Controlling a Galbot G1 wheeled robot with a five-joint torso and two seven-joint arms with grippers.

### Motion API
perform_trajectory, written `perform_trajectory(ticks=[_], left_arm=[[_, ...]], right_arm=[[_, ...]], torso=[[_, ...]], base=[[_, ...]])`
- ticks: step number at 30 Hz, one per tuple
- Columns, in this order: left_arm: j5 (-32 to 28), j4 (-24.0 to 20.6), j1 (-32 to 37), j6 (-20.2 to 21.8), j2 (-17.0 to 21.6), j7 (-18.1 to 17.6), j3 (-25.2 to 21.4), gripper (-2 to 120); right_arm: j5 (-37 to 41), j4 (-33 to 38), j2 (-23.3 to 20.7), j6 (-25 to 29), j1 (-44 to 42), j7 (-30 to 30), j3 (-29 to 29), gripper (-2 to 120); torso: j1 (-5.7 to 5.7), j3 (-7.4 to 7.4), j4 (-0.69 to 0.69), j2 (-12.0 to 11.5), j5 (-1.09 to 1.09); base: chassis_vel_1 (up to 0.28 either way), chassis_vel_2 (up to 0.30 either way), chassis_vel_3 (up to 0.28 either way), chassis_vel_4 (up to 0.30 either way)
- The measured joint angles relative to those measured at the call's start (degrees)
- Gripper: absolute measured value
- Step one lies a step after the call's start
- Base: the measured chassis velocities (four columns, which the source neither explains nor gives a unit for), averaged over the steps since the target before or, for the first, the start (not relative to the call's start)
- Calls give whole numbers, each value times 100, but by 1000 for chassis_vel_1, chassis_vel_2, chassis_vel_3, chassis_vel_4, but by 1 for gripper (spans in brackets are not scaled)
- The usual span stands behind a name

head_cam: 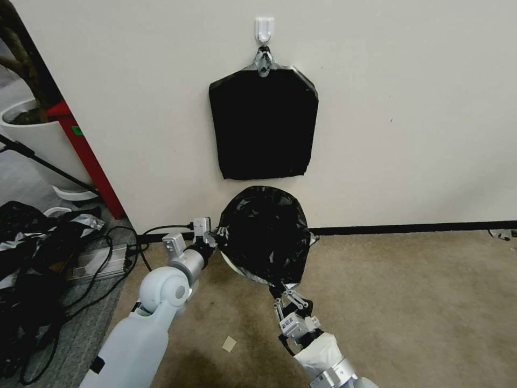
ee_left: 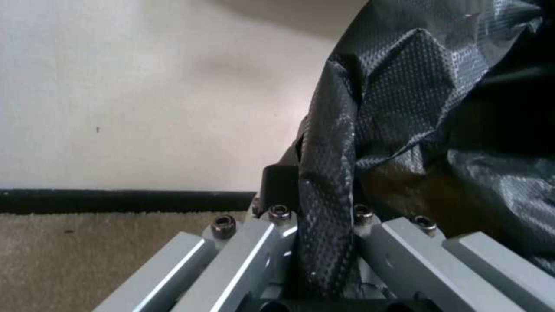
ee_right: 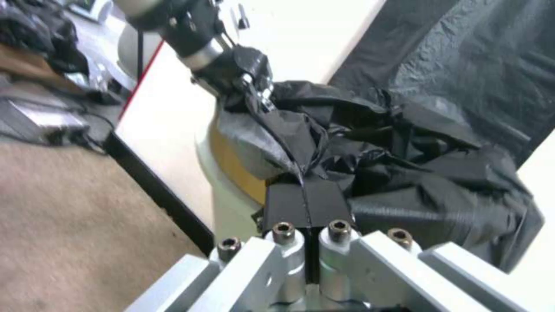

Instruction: Place a trash bag onto the trash bin.

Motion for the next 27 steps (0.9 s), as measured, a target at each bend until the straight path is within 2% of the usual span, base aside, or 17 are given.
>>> perform_trajectory(ticks=[4, 5, 6, 8, 9, 10, 12, 14, 17, 20, 23, 25, 26, 27], left_arm=[[-79, -32, 13, 15, -16, -22, 1, 2], [-199, -128, 34, 62, -28, -67, 1, 2], [-260, -200, 50, 91, -35, -85, 3, 2], [-294, -260, 66, 112, -43, -95, 8, 2], [-339, -405, 105, 162, -52, -114, 28, 2], [-339, -405, 105, 162, -52, -114, 28, 2], [-359, -579, 162, 221, -56, -121, 60, 2], [-359, -646, 188, 233, -55, -121, 68, 2], [-355, -773, 263, 246, -15, -113, 63, 2], [-353, -816, 297, 248, 18, -94, 15, 2], [-350, -818, 305, 243, 25, -82, -33, 2], [-335, -778, 283, 201, 8, -80, -80, 2], [-335, -778, 283, 201, 8, -80, -80, 2], [-310, -740, 263, 167, -1, -81, -87, 2]], right_arm=[[365, -34, 6, 103, 7, -194, -109, 0], [878, -134, -1, 399, 74, -746, -183, 0], [1054, -233, 15, 587, 140, -1047, -185, 0], [1121, -310, 36, 709, 193, -1260, -166, 0], [1152, -517, 104, 908, 339, -1737, -61, 0], [1152, -517, 104, 908, 339, -1737, -61, 0], [827, -874, 238, 951, 576, -2050, 165, 0], [526, -1060, 307, 889, 683, -2065, 345, 0], [-624, -1554, 425, 798, 914, -1997, 1024, 0], [-965, -1636, 355, 759, 910, -1954, 1331, 0], [-890, -1620, 251, 849, 829, -1914, 1378, 0], [-443, -1646, 168, 1376, 778, -2332, 1349, 6], [-443, -1646, 168, 1376, 778, -2332, 1349, 6], [-233, -1672, 157, 1734, 767, -2666, 1333, 11]], torso=[[0, 0, 0, 0, 0], [0, 0, 0, 0, 0], [0, 0, 0, 0, 0], [0, 0, 0, 0, 0], [0, 0, 0, 0, 0], [0, 0, 0, 0, 0], [0, 0, 0, 0, 1], [0, 0, 1, 0, 1], [0, 0, 1, 0, 2], [0, 0, 0, 0, 0], [0, 0, -1, 0, 0], [0, 0, 0, 0, 0], [0, 0, 0, 0, 0], [0, 0, 0, 0, 0]], base=[[0, 0, 0, 0], [0, 0, 0, 0], [0, 0, 0, 0], [0, 0, 0, 0], [0, 0, 0, 0], [0, 0, 0, 0], [0, 0, 0, 0], [0, 0, 0, 0], [0, 0, 0, 0], [0, 0, 0, 0], [0, 0, 0, 0], [0, 0, 0, 0], [0, 0, 0, 0], [0, 0, 0, 0]])
